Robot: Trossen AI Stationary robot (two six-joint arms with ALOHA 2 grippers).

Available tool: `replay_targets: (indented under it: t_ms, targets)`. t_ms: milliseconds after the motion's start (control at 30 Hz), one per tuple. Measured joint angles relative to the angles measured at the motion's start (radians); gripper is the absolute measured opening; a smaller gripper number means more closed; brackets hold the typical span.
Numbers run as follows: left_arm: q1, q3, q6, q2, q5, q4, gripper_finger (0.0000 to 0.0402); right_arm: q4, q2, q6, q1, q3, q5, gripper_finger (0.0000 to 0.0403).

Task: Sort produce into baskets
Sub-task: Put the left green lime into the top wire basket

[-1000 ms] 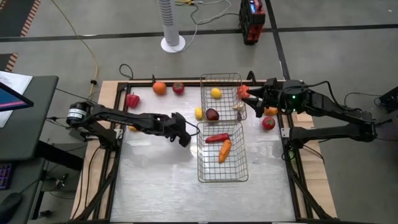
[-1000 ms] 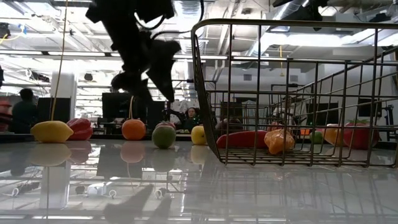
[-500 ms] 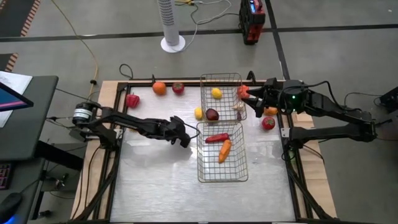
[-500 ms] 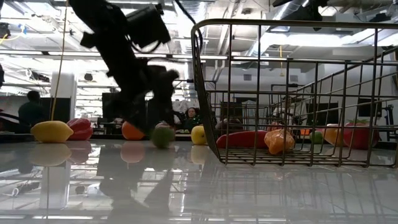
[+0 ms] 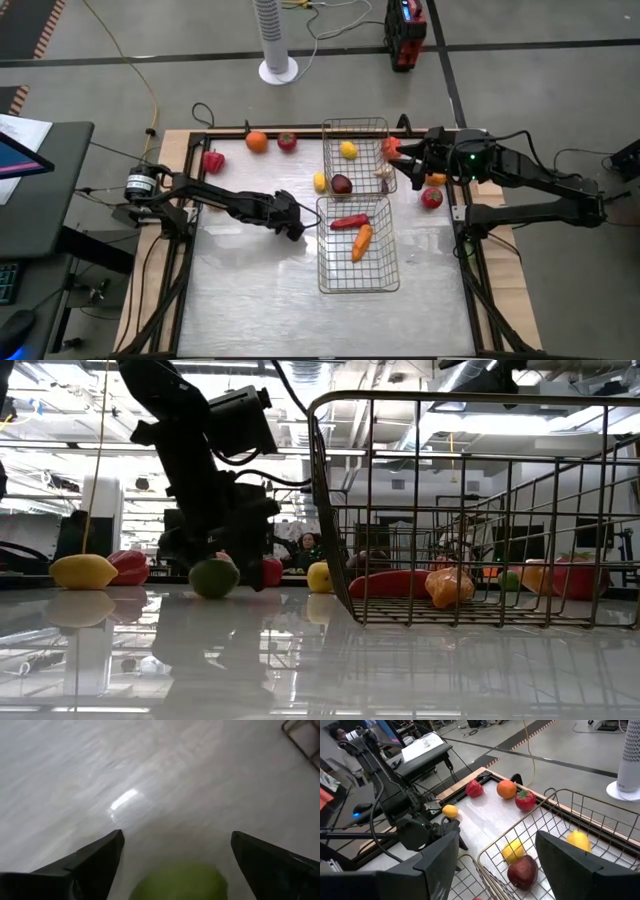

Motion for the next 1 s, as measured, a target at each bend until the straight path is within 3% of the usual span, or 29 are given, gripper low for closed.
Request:
replay_targets:
  t_ms: [200,333,500,667,1000]
  targets:
    - [0.002,-0.002,0.064,-0.021,0.075,-0.048,0.0313,0.000,0.000,-0.001,0.000,0.000,0.000,0.0291]
    - [-0.002,-0.006,0.203,-0.059,0.121,-0.091,0.0285,0.000,0.000,-0.010,0.000,0.000,0.000,0.0291]
    - [0.002,-0.006,0.364,-0.071,0.081,-0.158,0.0259,0.000,0.000,-0.019,0.000,0.000,-0.001,0.0291]
    - [0.002,-0.006,0.383,-0.072,0.027,-0.122,0.0241,0.000,0.000,-0.019,0.000,0.000,-0.003,0.0291]
    - [0.004,-0.005,0.431,-0.072,0.020,-0.083,0.0242,0.000,0.000,-0.019,0.000,0.000,-0.003,0.0291]
